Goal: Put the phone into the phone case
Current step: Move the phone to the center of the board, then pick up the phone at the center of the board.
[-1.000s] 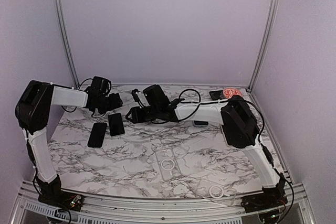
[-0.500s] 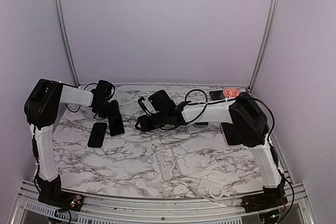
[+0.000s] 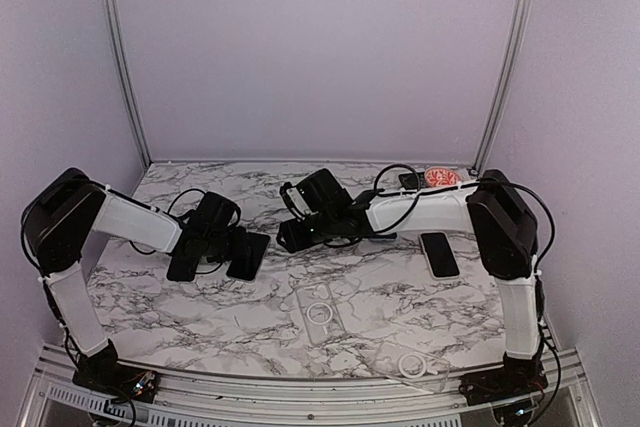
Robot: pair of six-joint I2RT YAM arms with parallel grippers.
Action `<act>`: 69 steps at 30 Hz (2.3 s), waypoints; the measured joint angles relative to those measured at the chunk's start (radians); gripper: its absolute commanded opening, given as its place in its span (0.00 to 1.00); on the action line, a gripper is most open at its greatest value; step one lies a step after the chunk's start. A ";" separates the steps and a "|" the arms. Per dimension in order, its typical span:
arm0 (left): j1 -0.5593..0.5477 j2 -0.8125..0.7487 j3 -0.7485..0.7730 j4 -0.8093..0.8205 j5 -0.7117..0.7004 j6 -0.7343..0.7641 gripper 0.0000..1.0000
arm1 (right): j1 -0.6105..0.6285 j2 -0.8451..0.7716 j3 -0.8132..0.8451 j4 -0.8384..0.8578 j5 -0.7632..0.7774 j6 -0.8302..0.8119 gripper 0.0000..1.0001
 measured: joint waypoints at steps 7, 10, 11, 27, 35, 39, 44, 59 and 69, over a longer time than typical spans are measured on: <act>-0.108 -0.042 -0.051 0.027 0.041 -0.056 0.44 | 0.011 -0.012 -0.038 -0.035 0.051 0.020 0.57; -0.122 -0.089 -0.094 0.006 0.061 -0.058 0.41 | 0.013 -0.032 -0.068 -0.058 0.069 0.040 0.58; -0.124 -0.097 -0.099 -0.002 0.069 -0.053 0.39 | 0.013 -0.040 -0.080 -0.061 0.074 0.045 0.58; -0.222 0.000 0.024 -0.025 0.299 0.010 0.38 | -0.021 -0.103 -0.117 -0.134 0.153 0.075 0.76; -0.242 -0.088 -0.020 -0.014 0.279 -0.017 0.63 | -0.059 -0.091 -0.027 -0.264 0.138 0.032 0.99; -0.241 -0.375 -0.102 -0.066 0.012 -0.015 0.89 | -0.056 -0.041 0.087 -0.313 0.108 0.007 0.99; -0.220 -0.513 -0.071 -0.136 -0.261 0.016 0.99 | -0.031 0.075 0.240 -0.414 0.108 -0.010 0.99; -0.213 -0.422 -0.065 -0.241 -0.339 0.029 0.99 | 0.066 0.312 0.533 -0.711 0.120 -0.036 0.97; -0.213 -0.422 -0.065 -0.241 -0.337 0.021 0.99 | 0.082 0.361 0.627 -0.801 0.139 -0.036 0.80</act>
